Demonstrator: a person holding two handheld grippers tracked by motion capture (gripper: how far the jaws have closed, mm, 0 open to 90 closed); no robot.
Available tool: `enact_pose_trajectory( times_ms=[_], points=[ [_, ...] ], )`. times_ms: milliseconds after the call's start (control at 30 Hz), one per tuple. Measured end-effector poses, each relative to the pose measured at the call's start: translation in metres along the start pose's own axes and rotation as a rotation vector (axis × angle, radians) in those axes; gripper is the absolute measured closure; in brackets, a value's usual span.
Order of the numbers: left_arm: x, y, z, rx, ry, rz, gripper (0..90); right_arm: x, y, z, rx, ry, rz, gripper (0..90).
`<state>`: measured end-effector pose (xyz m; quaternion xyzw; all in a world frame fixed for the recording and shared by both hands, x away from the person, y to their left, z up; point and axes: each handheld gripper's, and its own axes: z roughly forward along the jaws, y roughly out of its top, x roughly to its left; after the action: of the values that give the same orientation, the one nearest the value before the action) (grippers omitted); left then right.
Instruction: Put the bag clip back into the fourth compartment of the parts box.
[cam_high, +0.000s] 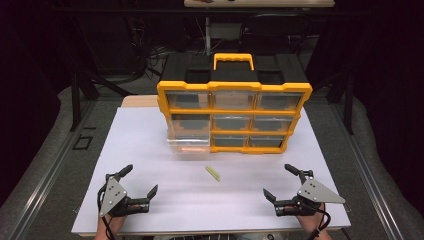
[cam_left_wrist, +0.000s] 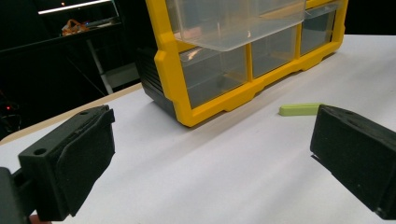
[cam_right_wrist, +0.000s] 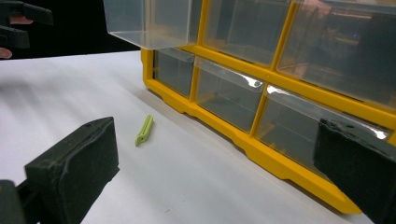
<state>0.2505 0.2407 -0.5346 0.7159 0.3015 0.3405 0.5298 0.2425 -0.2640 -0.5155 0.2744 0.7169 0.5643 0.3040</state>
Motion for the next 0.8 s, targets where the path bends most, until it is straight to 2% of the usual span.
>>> enact_pose_trajectory(
  times_ms=[267,800],
  points=[
    [0.001,0.000,0.004,0.010,-0.001,-0.001,0.1,-0.003,-0.002,0.008,0.043,0.008,0.006,0.0],
    [0.004,-0.001,0.005,0.017,0.001,-0.009,0.1,0.002,0.005,0.027,0.134,0.038,0.016,0.0]
  ],
)
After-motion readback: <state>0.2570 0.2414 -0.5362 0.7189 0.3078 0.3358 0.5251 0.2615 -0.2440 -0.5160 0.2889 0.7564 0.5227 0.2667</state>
